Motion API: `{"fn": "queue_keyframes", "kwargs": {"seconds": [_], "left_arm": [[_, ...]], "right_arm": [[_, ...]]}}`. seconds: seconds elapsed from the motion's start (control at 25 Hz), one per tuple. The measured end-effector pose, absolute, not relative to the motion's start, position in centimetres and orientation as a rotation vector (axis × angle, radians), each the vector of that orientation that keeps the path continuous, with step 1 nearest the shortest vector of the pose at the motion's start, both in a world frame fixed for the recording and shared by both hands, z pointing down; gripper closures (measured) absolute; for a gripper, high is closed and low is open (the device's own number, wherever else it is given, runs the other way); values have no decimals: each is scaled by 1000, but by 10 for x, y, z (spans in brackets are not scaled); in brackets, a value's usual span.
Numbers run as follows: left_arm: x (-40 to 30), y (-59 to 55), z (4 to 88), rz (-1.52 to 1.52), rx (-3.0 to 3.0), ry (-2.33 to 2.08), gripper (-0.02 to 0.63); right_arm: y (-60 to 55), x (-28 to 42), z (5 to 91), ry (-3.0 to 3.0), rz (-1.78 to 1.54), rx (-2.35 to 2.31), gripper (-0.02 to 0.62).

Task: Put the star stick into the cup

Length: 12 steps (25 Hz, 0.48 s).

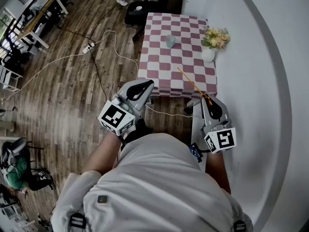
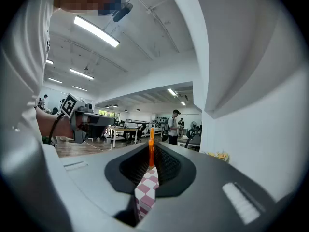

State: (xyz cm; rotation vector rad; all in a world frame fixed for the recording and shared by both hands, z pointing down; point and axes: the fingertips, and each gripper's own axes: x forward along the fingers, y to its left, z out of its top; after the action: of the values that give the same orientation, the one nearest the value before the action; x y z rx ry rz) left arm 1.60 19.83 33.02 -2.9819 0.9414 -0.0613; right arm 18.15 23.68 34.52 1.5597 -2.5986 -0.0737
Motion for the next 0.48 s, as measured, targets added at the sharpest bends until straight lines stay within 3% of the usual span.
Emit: {"fn": "queue_keyframes", "kwargs": {"seconds": [0.48], "left_arm": [[-8,168,339,-47,-3004,947,605]], "right_arm": [[205,160,351,-2584,-43,1571,566]]}}
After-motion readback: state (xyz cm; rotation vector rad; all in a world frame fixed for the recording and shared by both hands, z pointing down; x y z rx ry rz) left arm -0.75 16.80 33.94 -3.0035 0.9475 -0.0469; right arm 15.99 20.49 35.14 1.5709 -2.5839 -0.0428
